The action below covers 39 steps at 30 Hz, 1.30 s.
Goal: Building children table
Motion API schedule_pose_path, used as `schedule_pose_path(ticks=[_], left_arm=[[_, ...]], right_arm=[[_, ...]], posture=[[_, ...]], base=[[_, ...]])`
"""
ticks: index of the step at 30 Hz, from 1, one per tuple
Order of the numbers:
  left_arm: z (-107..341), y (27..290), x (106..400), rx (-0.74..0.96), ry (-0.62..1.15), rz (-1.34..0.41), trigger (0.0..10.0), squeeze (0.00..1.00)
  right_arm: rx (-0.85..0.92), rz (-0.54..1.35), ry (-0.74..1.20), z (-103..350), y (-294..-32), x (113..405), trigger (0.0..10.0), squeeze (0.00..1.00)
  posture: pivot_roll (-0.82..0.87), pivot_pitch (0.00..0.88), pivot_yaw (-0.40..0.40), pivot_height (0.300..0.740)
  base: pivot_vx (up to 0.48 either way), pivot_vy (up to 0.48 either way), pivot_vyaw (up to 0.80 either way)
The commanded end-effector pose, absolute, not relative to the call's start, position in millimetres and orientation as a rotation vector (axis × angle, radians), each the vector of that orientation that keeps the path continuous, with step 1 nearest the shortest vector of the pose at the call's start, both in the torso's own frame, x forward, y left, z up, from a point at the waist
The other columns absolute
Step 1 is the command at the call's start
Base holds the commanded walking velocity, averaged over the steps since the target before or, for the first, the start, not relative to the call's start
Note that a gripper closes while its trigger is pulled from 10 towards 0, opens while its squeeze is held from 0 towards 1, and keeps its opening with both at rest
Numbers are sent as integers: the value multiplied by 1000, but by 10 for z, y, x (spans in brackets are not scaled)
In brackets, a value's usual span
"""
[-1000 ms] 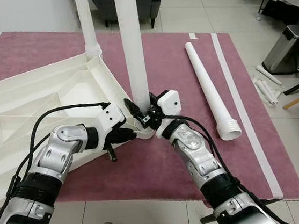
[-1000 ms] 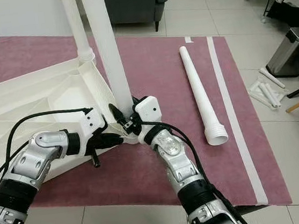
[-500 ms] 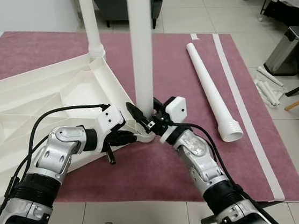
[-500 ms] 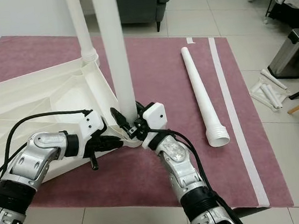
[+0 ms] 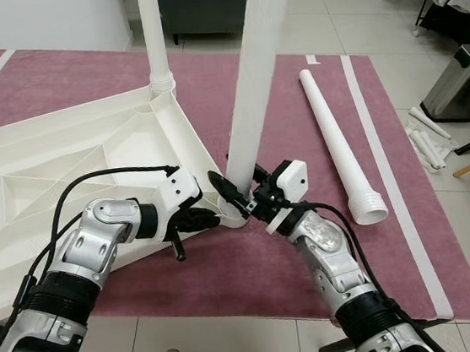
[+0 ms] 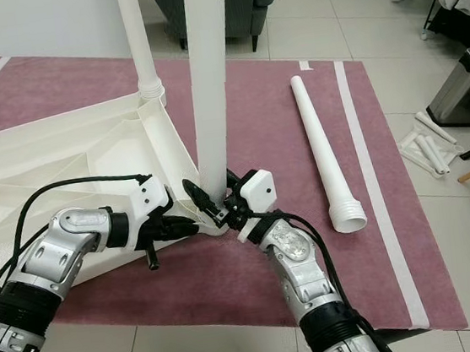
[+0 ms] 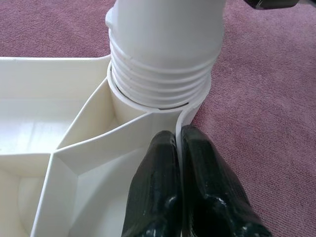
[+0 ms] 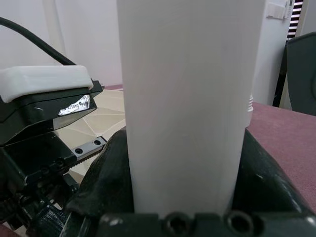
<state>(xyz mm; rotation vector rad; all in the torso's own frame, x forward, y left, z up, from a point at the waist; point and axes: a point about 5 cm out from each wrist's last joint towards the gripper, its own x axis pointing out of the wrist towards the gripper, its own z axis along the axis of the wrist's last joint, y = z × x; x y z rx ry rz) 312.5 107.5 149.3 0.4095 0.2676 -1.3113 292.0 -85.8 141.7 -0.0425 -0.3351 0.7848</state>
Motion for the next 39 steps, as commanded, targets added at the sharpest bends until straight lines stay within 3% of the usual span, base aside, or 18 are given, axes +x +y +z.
schedule_pose_path(ticks=[1, 8, 15, 22, 26, 39], left_arm=[[1753, 1094, 3199, 415, 132, -1292, 0, 0], [1755, 1130, 3202, 420, 135, -1281, 0, 0], [1757, 1118, 3207, 421, 133, -1281, 0, 0], [1759, 1117, 3210, 423, 131, -1284, 0, 0], [1755, 1111, 3207, 422, 130, -1284, 0, 0], [1744, 1100, 3204, 419, 128, -1283, 0, 0]], right_arm=[[-55, 780, -29, 798, -1028, 2747, 0, 0], [-54, 783, -2, 785, -1155, 2749, 0, 0], [113, 728, 26, 833, -1142, 2871, 0, 0], [84, 752, 56, 835, -1081, 2887, 0, 0], [-17, 803, 83, 811, -1011, 2869, 0, 0], [-115, 748, 186, 799, -928, 2984, 0, 0]], posture=[[153, 92, 10, 740], [160, 90, 4, 740], [163, 89, 6, 740], [163, 87, 7, 740], [162, 85, 2, 740], [158, 82, 0, 740]], base=[[0, 0, 0], [0, 0, 0], [0, 0, 0], [0, 0, 0], [0, 0, 0], [0, 0, 0]])
